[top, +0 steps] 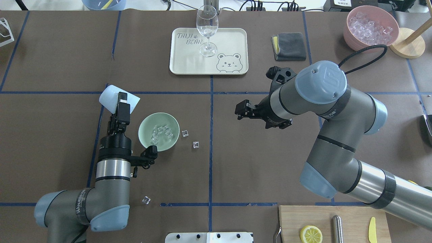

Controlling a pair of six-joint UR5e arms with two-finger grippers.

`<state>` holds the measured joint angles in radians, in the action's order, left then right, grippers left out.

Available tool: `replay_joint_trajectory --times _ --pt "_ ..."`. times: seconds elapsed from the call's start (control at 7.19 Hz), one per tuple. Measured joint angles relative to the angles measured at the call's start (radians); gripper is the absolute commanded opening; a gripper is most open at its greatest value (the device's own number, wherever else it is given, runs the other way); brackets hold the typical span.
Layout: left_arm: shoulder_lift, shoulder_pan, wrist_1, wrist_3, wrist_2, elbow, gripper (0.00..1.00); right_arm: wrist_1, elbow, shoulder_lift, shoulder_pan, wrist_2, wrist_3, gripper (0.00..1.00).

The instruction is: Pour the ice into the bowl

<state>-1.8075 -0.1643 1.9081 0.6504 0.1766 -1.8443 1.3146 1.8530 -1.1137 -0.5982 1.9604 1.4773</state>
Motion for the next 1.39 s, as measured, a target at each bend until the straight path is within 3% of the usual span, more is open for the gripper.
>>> replay_joint_trajectory --times 0.42,0.97,1.39 --pt "-0.001 0.0 0.006 0.001 0.032 -0.027 0.0 0.0 0.0 0.0 0.0 -0.001 0.0 1.0" --pt "0.0 -0.02 0.008 -0.005 0.308 -0.128 0.0 0.0 0.001 0.0 0.0 -0.002 0.0 1.0" --pt "0.004 -0.099 0.008 -0.317 0.516 -0.18 0.0 0.0 0.001 0.01 0.013 -0.009 0.01 1.0"
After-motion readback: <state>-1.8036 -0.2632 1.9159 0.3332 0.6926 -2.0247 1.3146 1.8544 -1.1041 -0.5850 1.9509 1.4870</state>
